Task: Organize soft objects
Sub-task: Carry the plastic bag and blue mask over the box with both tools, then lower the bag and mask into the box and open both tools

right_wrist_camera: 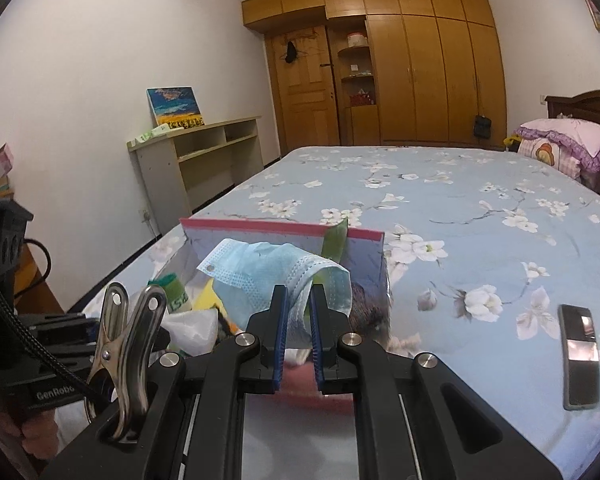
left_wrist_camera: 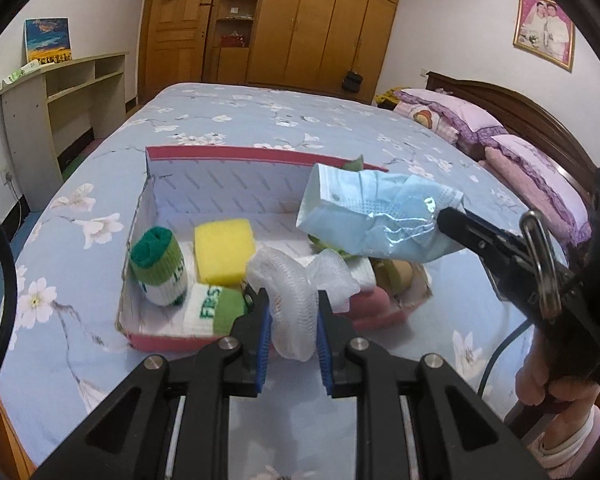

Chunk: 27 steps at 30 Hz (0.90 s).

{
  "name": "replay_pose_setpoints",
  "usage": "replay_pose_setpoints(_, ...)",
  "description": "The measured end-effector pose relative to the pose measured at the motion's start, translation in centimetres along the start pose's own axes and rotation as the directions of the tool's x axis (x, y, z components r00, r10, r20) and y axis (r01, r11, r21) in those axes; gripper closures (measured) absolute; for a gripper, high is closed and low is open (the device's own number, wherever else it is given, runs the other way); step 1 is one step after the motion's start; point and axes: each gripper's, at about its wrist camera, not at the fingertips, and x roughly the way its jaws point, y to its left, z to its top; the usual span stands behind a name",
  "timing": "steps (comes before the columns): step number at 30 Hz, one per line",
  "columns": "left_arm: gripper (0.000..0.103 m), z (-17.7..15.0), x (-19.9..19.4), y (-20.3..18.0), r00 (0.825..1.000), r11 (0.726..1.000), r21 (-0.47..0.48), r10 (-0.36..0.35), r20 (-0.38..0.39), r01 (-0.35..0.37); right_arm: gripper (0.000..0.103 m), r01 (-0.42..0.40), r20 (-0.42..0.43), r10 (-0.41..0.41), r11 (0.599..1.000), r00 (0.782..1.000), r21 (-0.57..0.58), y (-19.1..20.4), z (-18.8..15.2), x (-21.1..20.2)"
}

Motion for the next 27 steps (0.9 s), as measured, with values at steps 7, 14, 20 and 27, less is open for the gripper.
replay_pose_setpoints(7, 0.082, 0.8, 1.9, 0.9, 1.0, 1.0, -0.012, 0.009, -0.001, -0.009, 0.091, 0.005, -0.016, -0.005, 1.0, 1.0, 0.008, 0.0, 1.2, 3.0)
replay_pose_setpoints(14, 0.082, 0.8, 3.9, 1.6, 0.999, 0.999, -0.027, 0.022, -0.029, -0.023, 0.091, 0.014, -0.062, -0.012, 0.999, 0.998, 0.036, -0.3, 0.8, 6.5)
replay_pose_setpoints(20, 0.081, 0.7, 5.0, 2.0, 0.999, 0.999, -0.033, 0.032, -0.038, -0.034, 0.091, 0.025, -0.104, -0.02, 0.998, 0.994, 0.05, -0.4, -0.1, 8.4)
replay_pose_setpoints(27, 0.059, 0.6, 5.4, 1.6, 0.998, 0.998, -0.018, 0.052, -0.04, -0.053, 0.085, 0.025, -0.123, -0.016, 0.997, 0.992, 0.068, -1.1, -0.5, 9.1)
